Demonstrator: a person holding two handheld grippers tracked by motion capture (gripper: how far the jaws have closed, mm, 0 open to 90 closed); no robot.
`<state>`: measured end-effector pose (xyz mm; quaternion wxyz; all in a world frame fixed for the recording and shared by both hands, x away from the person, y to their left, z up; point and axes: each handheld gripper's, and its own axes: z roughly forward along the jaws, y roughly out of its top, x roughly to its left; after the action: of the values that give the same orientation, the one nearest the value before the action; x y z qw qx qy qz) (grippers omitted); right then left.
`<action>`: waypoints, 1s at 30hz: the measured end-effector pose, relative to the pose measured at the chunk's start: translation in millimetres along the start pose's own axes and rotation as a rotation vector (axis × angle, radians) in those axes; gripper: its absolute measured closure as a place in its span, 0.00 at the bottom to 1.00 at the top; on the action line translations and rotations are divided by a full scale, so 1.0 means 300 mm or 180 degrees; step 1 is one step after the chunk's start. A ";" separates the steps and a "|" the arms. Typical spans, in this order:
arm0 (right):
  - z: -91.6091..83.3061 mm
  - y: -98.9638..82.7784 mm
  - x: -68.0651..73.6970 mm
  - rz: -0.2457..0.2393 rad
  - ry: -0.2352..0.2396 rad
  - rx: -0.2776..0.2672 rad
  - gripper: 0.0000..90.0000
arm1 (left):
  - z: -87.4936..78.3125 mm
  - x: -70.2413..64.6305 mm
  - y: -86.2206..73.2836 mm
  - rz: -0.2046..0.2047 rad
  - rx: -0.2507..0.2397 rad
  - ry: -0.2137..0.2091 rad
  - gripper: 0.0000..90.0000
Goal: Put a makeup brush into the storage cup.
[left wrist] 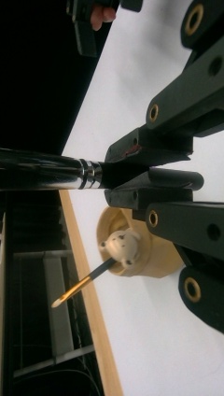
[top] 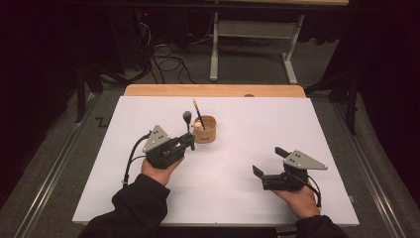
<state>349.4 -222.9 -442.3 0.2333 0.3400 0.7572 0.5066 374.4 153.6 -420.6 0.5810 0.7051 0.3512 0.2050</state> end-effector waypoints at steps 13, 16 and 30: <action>0.002 -0.002 0.004 0.0014 0.0016 0.0008 0.02 | 0.094 0.032 0.051 -0.0075 -0.0009 0.0023 0.88; 0.002 -0.003 0.004 0.0024 0.0027 0.0005 0.02 | 0.117 0.036 0.058 -0.0074 -0.0008 0.0016 0.88; 0.003 -0.005 0.003 0.0035 0.0041 0.0009 0.02 | 0.209 0.053 0.089 -0.0077 0.0009 0.0062 0.88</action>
<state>348.9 -222.0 -444.2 0.2253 0.3412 0.7575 0.5090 435.5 120.8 -411.8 0.5789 0.6996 0.3656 0.2042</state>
